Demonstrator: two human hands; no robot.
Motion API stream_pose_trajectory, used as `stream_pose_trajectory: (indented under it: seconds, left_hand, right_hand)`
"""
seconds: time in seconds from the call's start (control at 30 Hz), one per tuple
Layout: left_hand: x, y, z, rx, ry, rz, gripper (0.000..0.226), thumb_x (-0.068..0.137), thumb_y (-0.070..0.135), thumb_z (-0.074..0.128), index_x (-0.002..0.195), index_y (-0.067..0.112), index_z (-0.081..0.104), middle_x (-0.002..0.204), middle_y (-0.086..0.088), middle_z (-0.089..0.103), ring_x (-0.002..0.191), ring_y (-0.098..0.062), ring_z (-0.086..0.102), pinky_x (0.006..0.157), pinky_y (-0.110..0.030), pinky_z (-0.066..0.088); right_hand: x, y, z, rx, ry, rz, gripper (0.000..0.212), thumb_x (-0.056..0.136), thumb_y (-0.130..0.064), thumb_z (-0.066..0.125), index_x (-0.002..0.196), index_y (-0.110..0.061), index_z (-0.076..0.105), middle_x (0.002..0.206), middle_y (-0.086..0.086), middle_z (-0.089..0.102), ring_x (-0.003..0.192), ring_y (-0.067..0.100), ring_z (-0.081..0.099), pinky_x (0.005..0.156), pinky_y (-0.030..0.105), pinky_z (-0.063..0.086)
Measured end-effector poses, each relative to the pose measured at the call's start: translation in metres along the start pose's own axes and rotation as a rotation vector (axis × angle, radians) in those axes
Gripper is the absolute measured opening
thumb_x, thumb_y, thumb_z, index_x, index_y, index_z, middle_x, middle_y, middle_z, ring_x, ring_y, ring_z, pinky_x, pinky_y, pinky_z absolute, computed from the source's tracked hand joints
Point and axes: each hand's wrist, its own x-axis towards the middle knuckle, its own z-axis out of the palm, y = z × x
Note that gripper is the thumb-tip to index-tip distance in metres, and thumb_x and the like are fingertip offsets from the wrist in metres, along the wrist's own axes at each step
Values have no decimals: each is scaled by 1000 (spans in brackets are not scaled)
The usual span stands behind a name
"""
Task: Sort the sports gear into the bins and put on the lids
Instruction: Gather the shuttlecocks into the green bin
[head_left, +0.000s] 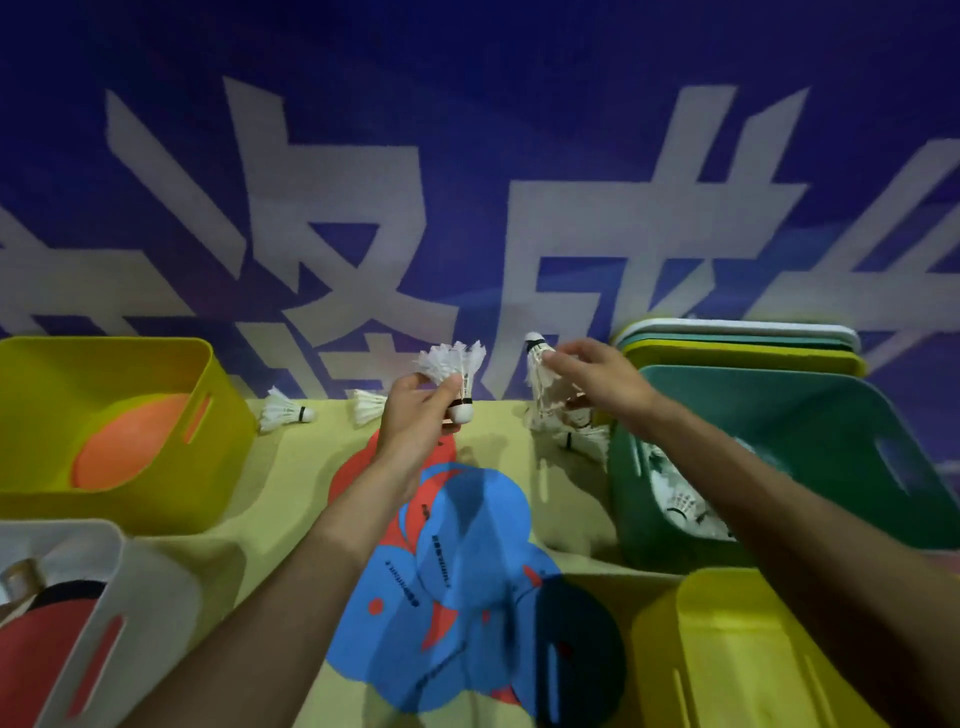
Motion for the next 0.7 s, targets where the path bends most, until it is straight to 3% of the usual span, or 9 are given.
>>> stream_pose_trajectory:
  seconds: [0.1,0.3,0.43,0.57,0.63,0.7]
  left_hand:
    - [-18,8,36,37,-66,12,33,91,24,63,119,7,57,89,-4,70,75,-16,67,62,-25,53]
    - [-54,7,110,73,-216,27,23,91,21,62,111,14,54,87,0,69,68,-10,65,54,-20,52]
    - [-73,1,152,107,-342,-38,6,94,21,58,100,20,58,93,-1,69,75,-13,67,60,-26,56]
    - [-81,-7,178,155,-369,-87,7,94,22,57,101,22,56,109,-7,67,89,-17,69,73,-32,59]
    - [-82,-10,184,208,-399,-115,17,95,21,56,111,19,56,114,-8,66,95,-19,68,79,-35,58]
    - [-81,-14,187,267,-426,-145,41,93,22,57,132,12,47,119,-8,63,99,-20,67,82,-35,57]
  right_hand:
    - [-28,7,-41,63,55,-4,33,91,-38,60,107,-9,62,95,7,65,86,22,62,86,46,53]
    - [-66,51,-105,203,203,100,36,90,-33,62,116,-10,56,101,11,64,92,27,65,90,49,52]
    - [-86,81,-133,169,267,159,36,91,-33,60,117,-10,54,105,13,64,96,29,66,89,49,54]
    - [-98,97,-149,118,312,178,33,91,-34,58,110,-7,58,105,10,65,98,28,64,92,49,52]
    - [-102,100,-155,65,338,192,32,92,-33,58,110,-6,61,106,8,64,98,25,62,94,48,50]
    - [-104,104,-160,23,346,222,31,91,-30,60,108,-4,63,108,10,65,94,23,60,93,47,48]
